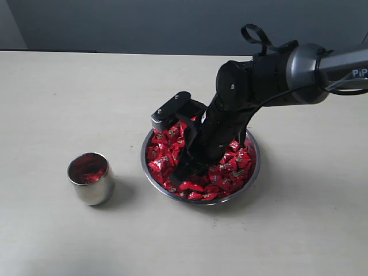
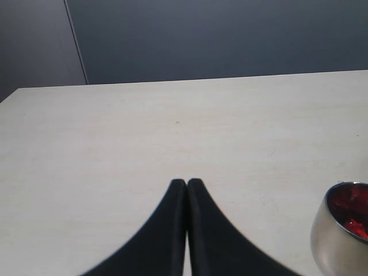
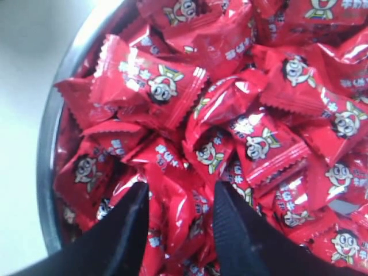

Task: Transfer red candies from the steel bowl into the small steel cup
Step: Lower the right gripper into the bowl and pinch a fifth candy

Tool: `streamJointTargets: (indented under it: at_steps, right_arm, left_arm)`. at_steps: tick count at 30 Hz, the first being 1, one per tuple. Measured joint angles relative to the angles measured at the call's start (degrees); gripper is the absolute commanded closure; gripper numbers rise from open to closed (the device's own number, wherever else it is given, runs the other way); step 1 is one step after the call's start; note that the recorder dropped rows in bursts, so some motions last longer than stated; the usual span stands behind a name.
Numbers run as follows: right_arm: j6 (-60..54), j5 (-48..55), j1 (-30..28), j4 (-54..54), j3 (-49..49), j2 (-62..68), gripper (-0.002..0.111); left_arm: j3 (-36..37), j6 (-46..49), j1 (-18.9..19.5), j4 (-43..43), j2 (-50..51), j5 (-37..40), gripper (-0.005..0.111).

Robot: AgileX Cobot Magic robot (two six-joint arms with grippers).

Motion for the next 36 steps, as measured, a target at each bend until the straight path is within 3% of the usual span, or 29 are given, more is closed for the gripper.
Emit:
streamJointTargets:
  at_steps: [25, 32, 36]
  right_arm:
    - [0.0, -0.55, 0.0, -0.22, 0.0, 2.58, 0.072]
    - [0.0, -0.67, 0.0, -0.98, 0.0, 2.58, 0.102]
    - [0.14, -0.67, 0.0, -1.07, 0.0, 2.58, 0.109]
  left_arm:
    - [0.0, 0.0, 0.0, 0.0, 0.0, 0.0, 0.106]
    - [0.0, 0.0, 0.0, 0.0, 0.0, 0.0, 0.106]
    - [0.0, 0.0, 0.0, 0.0, 0.0, 0.0, 0.106]
